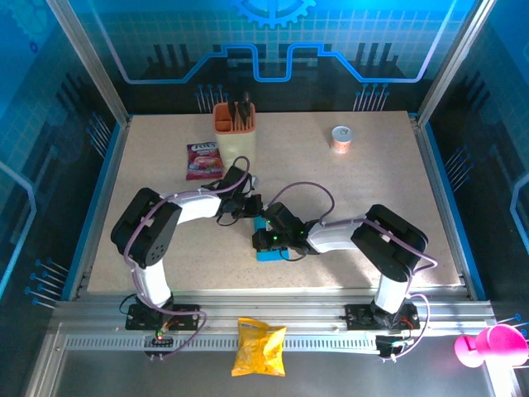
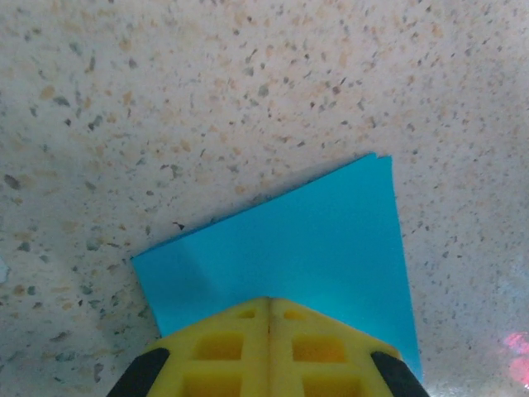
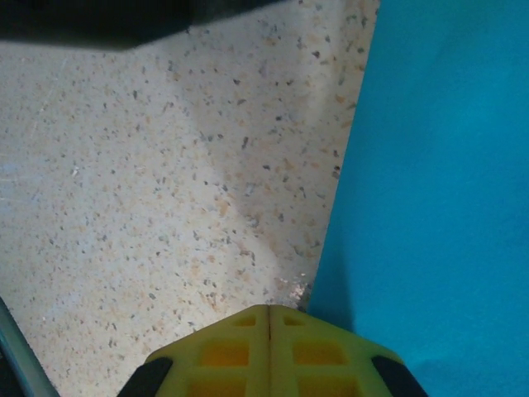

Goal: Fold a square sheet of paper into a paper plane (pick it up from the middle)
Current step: First fold in half a square sheet of paper at the center of the table.

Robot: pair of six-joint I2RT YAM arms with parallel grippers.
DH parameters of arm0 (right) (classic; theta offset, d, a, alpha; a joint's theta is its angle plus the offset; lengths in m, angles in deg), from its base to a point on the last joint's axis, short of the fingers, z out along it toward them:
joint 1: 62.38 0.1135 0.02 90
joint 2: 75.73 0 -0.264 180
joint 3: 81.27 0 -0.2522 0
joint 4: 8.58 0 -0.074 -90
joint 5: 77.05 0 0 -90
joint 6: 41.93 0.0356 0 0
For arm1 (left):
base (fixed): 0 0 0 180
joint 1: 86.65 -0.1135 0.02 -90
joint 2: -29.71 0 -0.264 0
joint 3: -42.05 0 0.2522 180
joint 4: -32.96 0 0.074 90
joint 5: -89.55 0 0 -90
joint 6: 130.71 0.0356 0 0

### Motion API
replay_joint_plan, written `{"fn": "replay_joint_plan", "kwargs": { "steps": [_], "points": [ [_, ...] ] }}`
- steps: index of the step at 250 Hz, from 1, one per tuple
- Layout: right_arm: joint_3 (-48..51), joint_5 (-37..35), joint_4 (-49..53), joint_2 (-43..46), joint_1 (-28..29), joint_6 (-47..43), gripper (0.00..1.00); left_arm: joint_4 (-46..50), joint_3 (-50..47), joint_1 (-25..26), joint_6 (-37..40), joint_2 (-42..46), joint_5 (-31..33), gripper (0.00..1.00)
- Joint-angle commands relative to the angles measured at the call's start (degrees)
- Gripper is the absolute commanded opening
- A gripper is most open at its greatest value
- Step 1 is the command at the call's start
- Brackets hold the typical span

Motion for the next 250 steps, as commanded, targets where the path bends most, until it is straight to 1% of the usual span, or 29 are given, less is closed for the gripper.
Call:
{"fn": "replay_joint_plan", "kwargs": {
  "steps": [1,69,173,250],
  "points": [
    [1.42,0.95,-1.01,-1.08,0.1,0.38,0.0,-2.05,-1.32,0.95,0.08,-1.42,-2.43,0.0],
    [2.53,1.07,0.66,-0.48,2.89,-1.49,0.0,-3.52,-2.63,0.97,-0.38,-3.13,-1.78,0.0],
    [7.43,-2.04,-0.66,2.64,8.13,0.8,0.0,-3.24,-2.55,0.93,-0.13,-3.93,-0.59,0.0],
    [9.7,-3.8,-0.56,5.12,9.94,1.96,0.0,-3.38,-2.65,0.95,-0.13,-4.28,-0.51,0.0]
  ]
}}
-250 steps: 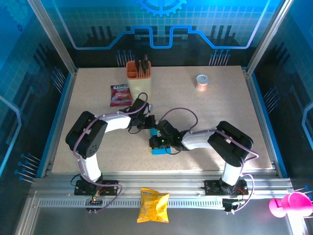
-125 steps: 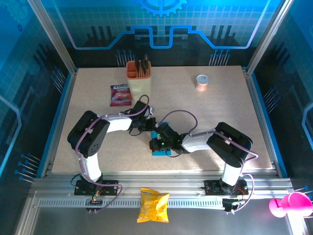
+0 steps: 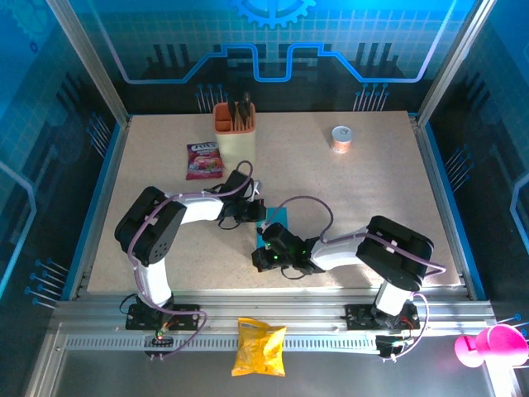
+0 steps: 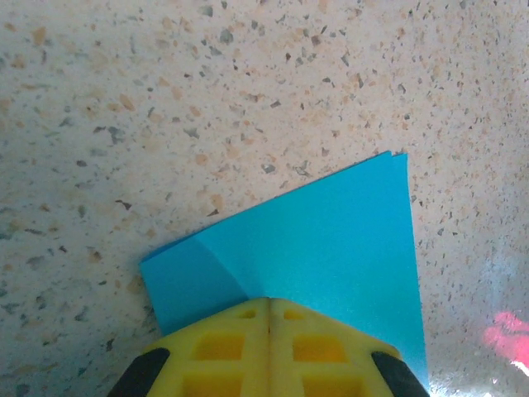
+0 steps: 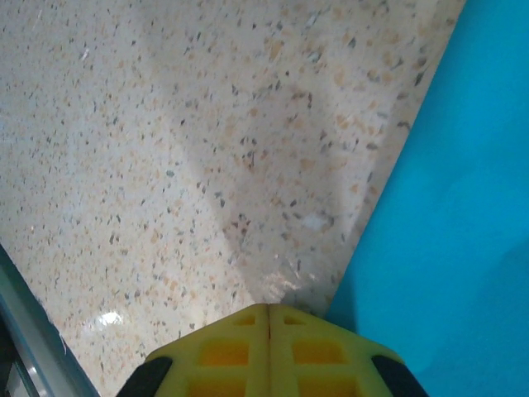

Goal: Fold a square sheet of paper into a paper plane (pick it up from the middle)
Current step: First fold in half a square sheet of paper at the center of the table.

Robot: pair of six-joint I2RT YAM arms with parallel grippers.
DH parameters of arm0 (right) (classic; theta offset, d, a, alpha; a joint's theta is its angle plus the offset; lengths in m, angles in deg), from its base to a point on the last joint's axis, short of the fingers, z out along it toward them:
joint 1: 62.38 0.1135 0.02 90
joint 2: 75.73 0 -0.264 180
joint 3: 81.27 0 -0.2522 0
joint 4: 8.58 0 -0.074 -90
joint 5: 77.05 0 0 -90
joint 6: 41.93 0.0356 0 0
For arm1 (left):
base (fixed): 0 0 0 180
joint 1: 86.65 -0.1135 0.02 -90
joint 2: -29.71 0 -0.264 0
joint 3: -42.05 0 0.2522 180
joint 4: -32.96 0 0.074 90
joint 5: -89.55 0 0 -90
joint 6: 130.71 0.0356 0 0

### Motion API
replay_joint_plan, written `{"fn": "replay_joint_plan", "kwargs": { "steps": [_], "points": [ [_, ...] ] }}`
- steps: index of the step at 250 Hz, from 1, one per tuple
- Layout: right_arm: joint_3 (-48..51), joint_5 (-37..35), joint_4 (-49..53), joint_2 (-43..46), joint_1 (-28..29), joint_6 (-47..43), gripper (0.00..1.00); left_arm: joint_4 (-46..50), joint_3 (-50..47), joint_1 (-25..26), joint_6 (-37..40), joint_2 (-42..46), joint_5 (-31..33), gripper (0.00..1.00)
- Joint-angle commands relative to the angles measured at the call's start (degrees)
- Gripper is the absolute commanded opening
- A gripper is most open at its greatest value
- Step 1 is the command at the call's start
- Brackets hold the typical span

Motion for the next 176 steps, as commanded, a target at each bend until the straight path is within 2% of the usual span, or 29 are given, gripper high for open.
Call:
{"fn": "replay_joint_plan", "kwargs": {
  "steps": [1,52,85,135,176],
  "points": [
    [2.11,1.02,3.74,0.88,1.6,1.36,0.0,0.41,-0.87,0.25,0.02,-2.71,2.14,0.0],
    [5.33,1.02,1.3,2.78,2.69,3.82,0.0,0.34,-0.65,0.25,0.19,-2.58,2.09,0.0],
    [7.13,0.16,2.24,7.95,2.74,4.14,0.0,0.9,0.31,0.25,0.28,-1.45,1.88,0.0],
    [7.45,-4.46,15.33,20.98,-0.33,2.45,0.0,1.44,1.73,0.25,-1.44,3.21,0.16,0.0],
    [5.68,-5.45,27.21,30.92,-7.49,1.89,0.0,1.36,1.32,0.2,-4.61,9.09,-0.14,0.0]
  ]
}}
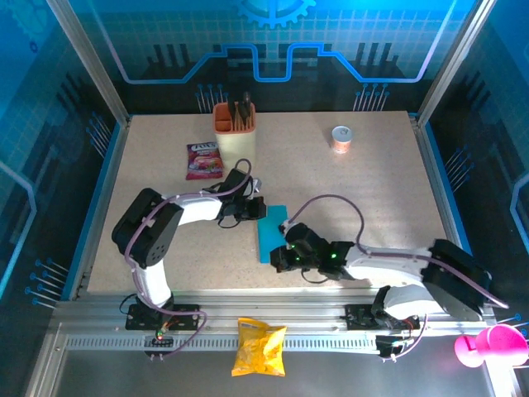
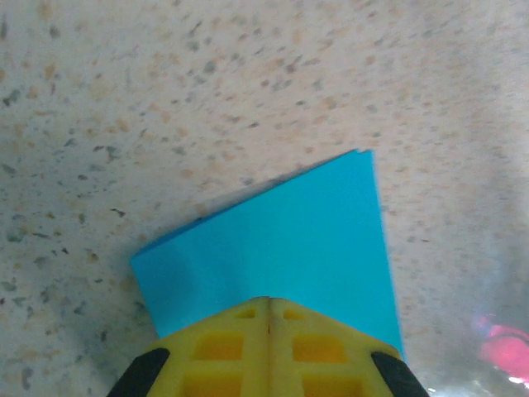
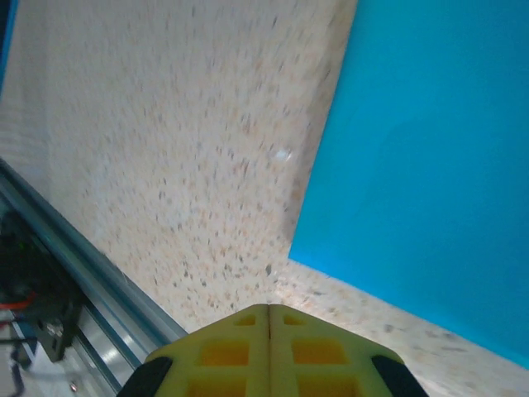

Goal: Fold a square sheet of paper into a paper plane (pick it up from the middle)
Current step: First fold in half a square sheet of paper at the center of the table.

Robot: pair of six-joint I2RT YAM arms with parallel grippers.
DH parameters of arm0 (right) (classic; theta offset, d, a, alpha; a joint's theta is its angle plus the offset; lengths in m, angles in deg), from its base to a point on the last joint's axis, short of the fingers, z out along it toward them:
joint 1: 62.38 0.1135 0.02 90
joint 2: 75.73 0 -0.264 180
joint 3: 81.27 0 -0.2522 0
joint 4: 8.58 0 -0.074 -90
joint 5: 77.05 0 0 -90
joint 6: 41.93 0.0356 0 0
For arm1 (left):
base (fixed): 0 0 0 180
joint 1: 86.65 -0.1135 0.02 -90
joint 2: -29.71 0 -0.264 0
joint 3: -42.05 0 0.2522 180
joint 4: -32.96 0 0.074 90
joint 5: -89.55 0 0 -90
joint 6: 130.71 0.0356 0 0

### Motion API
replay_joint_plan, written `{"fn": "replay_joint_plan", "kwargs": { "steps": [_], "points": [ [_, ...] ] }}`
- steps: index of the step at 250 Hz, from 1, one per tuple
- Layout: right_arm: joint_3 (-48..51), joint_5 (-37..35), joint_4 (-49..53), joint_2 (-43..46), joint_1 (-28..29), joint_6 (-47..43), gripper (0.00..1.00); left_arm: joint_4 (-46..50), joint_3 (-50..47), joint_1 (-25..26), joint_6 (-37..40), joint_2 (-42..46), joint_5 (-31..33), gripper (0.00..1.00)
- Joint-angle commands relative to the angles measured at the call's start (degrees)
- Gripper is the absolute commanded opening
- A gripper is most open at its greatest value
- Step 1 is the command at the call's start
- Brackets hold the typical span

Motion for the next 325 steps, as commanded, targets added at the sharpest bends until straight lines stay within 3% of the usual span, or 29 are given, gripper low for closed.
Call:
{"fn": "replay_joint_plan", "kwargs": {
  "steps": [1,27,60,72,91,119,138,173,241,325],
  "points": [
    [-1.65,-2.58,12.72,5.93,-4.87,-0.88,0.0,0.87,1.15,0.16,-3.16,6.24,-0.25,0.0],
    [-3.82,-2.94,19.05,10.22,-9.84,-2.08,0.18,2.6,1.18,0.18,-4.08,10.21,0.71,0.01],
    [-7.06,-2.02,21.64,10.97,-14.21,-4.25,0.39,3.4,0.37,0.26,-5.34,14.0,0.65,0.15],
    [-8.51,-2.86,22.95,10.17,-14.65,-5.12,0.45,3.01,-0.45,0.27,-6.35,15.07,0.54,0.26],
    [-10.57,-3.13,23.64,8.16,-14.81,-6.74,0.46,2.97,-1.14,0.34,-7.03,15.95,0.2,0.41],
    [-12.11,-0.37,21.74,4.43,-14.8,-7.94,0.42,2.89,-1.81,0.61,-7.27,15.89,-0.66,0.47],
    [-12.17,1.83,18.92,1.95,-14.83,-7.56,0.3,2.74,-2.63,0.71,-7.28,15.47,-0.89,0.42],
    [-11.14,8.61,9.86,-3.29,-14.44,-5.88,0.0,1.39,-5.28,1.12,-8.44,15.02,-0.76,0.24],
    [-11.77,5.59,2.35,-12.96,-7.44,-3.86,0.0,-0.4,-9.86,2.91,-11.34,14.8,-1.59,0.01],
    [-7.71,8.47,-11.35,-21.2,-5.07,3.12,0.0,-2.37,-13.14,5.36,-14.68,14.82,0.15,0.0]
  ]
}}
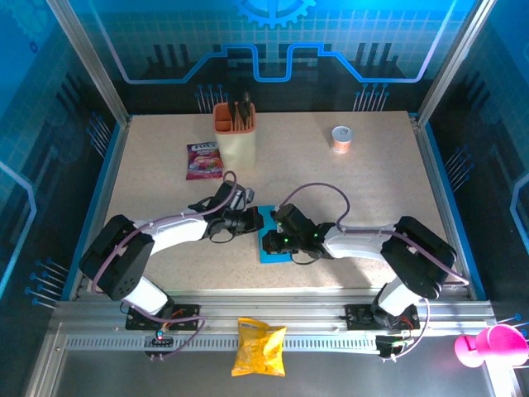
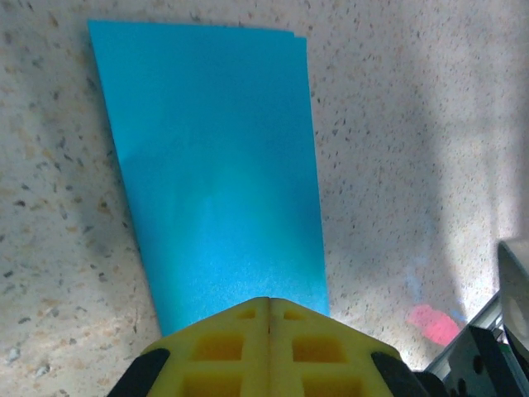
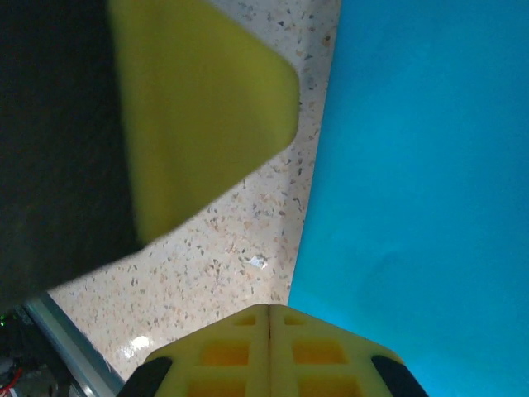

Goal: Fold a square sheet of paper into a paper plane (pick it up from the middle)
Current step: First fold in half a square sheet of paper at the center of the table.

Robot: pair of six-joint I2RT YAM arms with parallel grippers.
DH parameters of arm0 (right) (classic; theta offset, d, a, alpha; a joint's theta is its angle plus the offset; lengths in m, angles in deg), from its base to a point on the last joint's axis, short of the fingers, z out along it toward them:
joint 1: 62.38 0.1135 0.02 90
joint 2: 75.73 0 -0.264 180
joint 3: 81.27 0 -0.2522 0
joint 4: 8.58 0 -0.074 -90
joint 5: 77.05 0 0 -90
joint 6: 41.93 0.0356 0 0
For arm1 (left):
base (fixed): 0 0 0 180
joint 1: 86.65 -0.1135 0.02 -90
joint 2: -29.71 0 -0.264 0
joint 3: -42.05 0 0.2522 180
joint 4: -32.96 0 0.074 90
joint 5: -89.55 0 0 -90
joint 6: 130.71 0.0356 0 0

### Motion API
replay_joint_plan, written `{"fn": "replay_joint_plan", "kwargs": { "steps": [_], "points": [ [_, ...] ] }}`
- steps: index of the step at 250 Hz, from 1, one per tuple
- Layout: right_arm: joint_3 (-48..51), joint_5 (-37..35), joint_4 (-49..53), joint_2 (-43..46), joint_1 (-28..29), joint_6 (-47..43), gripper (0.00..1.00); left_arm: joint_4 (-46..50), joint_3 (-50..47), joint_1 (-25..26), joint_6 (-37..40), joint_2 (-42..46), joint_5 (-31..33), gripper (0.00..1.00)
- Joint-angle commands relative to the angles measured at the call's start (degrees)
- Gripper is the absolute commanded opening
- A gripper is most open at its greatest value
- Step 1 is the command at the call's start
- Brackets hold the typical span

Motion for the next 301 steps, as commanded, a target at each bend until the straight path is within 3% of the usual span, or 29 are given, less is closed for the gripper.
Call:
{"fn": "replay_joint_plan", "kwargs": {
  "steps": [1,158,220,301],
  "points": [
    [1.87,1.83,-6.79,-2.69,0.63,3.39,0.0,-1.97,-1.17,0.8,-2.01,-0.38,0.41,0.0],
    [4.98,4.44,-9.95,-8.75,0.11,5.72,0.0,-4.75,-1.05,1.98,-3.97,-7.62,2.46,0.0],
    [4.72,3.62,-4.66,-9.42,0.1,6.95,0.0,-5.31,-1.8,1.75,-3.22,-11.13,5.12,0.0],
    [4.01,2.16,2.48,-9.77,0.63,6.82,0.0,-7.64,-1.68,-2.22,-2.33,-13.42,4.35,0.0]
  ]
}}
